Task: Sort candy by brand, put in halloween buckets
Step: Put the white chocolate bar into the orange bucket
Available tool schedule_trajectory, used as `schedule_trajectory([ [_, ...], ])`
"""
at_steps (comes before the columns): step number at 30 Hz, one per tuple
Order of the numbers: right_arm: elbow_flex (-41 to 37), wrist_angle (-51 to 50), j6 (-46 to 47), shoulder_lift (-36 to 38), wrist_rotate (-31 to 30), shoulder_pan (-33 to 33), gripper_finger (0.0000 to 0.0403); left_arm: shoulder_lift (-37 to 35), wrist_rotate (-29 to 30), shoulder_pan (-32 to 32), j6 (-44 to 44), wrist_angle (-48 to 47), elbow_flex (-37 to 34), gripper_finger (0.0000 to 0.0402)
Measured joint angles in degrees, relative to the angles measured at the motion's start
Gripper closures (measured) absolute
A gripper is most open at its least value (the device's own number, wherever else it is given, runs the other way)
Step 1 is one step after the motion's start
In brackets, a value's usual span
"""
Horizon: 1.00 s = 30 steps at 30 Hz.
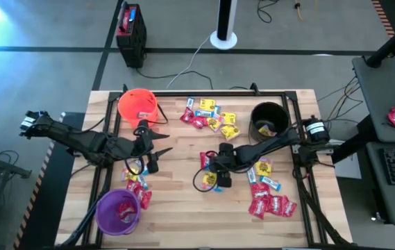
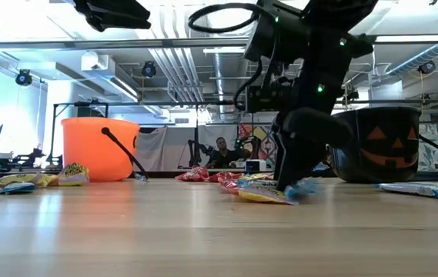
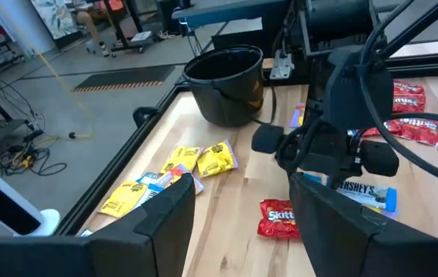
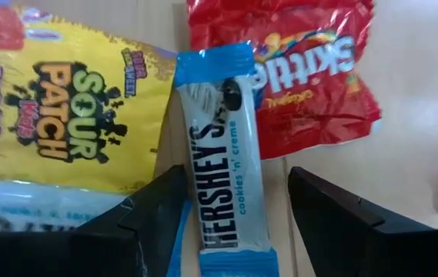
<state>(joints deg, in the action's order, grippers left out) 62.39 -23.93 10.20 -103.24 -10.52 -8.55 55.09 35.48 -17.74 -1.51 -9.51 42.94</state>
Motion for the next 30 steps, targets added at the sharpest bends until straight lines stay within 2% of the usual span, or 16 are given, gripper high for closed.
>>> schedule_trajectory([
  [4,0.0,0.37,-0.99,-0.55,0.63,0.32,0.0184,0.0,-0.02,0.0,0.14,0.04,0.0,0.0205],
  [7,-0.03,0.47,-1.19,-0.37,0.73,0.3,0.0204,0.0,-0.02,0.0,0.14,0.06,0.0,0.0205],
  [18,-0.09,0.86,-2.9,0.18,1.49,0.34,0.035,0.13,-0.15,0.0,-0.57,0.11,-1.19,0.0205],
  [25,-0.25,-0.37,-3.82,2.48,2.31,0.34,0.0389,0.13,-0.15,0.0,-0.97,1.0,-2.25,0.0206],
  [30,-0.26,0.23,-4.06,5.1,2.36,0.34,0.0395,0.13,-0.15,0.0,-0.97,1.02,-2.25,0.0206],
])
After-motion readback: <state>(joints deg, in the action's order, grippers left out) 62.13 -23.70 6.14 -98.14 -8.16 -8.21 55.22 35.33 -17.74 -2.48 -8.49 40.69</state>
